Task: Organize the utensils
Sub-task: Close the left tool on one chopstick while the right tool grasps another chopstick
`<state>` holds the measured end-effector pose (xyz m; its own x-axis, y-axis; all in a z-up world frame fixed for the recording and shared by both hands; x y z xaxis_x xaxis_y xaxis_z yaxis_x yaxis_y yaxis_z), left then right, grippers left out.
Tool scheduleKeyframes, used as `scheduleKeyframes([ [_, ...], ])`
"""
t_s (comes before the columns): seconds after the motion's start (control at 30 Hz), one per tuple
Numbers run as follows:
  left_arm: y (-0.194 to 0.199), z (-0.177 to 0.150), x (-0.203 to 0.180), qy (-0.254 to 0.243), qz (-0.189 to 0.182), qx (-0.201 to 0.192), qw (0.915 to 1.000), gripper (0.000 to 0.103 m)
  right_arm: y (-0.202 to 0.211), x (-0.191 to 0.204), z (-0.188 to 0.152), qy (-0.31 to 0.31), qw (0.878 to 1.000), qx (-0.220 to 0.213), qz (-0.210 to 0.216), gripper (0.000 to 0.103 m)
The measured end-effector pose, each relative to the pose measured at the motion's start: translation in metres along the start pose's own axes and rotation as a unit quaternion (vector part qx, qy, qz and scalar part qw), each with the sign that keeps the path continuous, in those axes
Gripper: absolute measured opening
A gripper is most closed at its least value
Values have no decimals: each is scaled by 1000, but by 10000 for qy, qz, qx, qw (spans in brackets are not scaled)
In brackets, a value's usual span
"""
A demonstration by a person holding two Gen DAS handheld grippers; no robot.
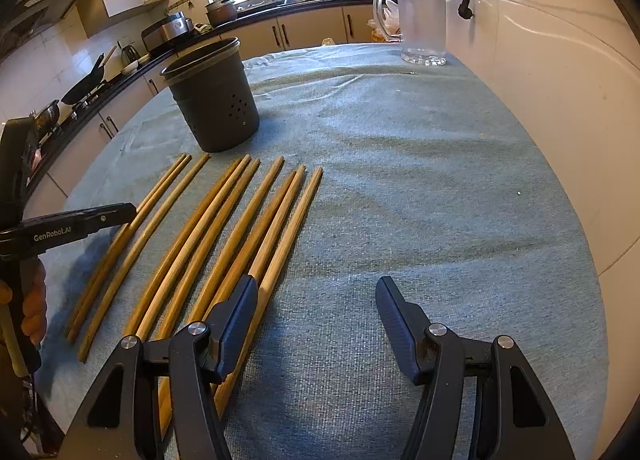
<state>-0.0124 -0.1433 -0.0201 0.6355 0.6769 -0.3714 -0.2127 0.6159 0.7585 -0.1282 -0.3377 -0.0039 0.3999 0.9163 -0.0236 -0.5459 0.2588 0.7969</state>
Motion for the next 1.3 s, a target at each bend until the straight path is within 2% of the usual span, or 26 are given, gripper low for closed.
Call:
scheduleKeyframes([
  [0.17,-11,3,-17,-553,600,282,9963,18,-2,3,0,66,10000,-11,-38,66],
  [0.2,-14,5,-20,-630,750,367,9945,14,-2,3,1,90,9999,-10,-51,66],
  [0.23,-16,7,-21,-636,826,415,9937,7,-2,5,1,136,9999,-5,-85,66],
  [0.3,-17,11,-20,-463,862,462,9941,7,-4,8,3,236,9996,14,-160,66],
  [0.43,-9,8,-12,19,817,391,9959,7,-7,11,7,334,9991,62,-234,53],
  [0.5,2,0,-4,382,731,353,9960,7,-8,12,8,413,9985,64,-363,40],
  [0.57,13,-10,2,766,646,321,9944,7,-10,10,9,502,9973,79,-528,22],
  [0.67,27,-28,4,1121,606,329,9913,7,-8,3,9,566,9969,224,-496,17],
  [0.83,32,-33,6,1203,472,437,9907,7,-5,-18,4,622,9959,452,-482,17],
  [0.9,33,-29,9,1262,464,513,9896,8,-4,-26,5,557,9958,569,-445,20],
  [0.97,30,-21,12,1234,413,670,9892,17,-6,-31,8,509,9957,677,-388,29],
  [1.0,27,-15,12,1210,401,731,9892,26,-7,-32,10,493,9955,716,-375,32],
  [1.07,22,-10,16,1162,479,801,9888,27,-12,-35,16,468,9947,837,-371,42],
  [1.17,15,3,22,1112,540,859,9886,27,-23,-39,27,338,9938,1004,-346,42],
  [1.3,8,14,26,1186,441,964,9873,27,-37,-43,45,268,9910,1217,-498,42],
])
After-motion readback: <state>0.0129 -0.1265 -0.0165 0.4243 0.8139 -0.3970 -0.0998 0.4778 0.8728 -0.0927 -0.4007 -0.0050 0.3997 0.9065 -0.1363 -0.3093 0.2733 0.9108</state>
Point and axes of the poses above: each gripper's, at about its wrist camera, not at the fingertips, and y roughly against the way its jaws point, x to its left, z to its top, the point moved 4 cm from there along -y, roughly the way its jaws point, and after that the axes turned 13 degrees about -z, right-handed, at the moved point
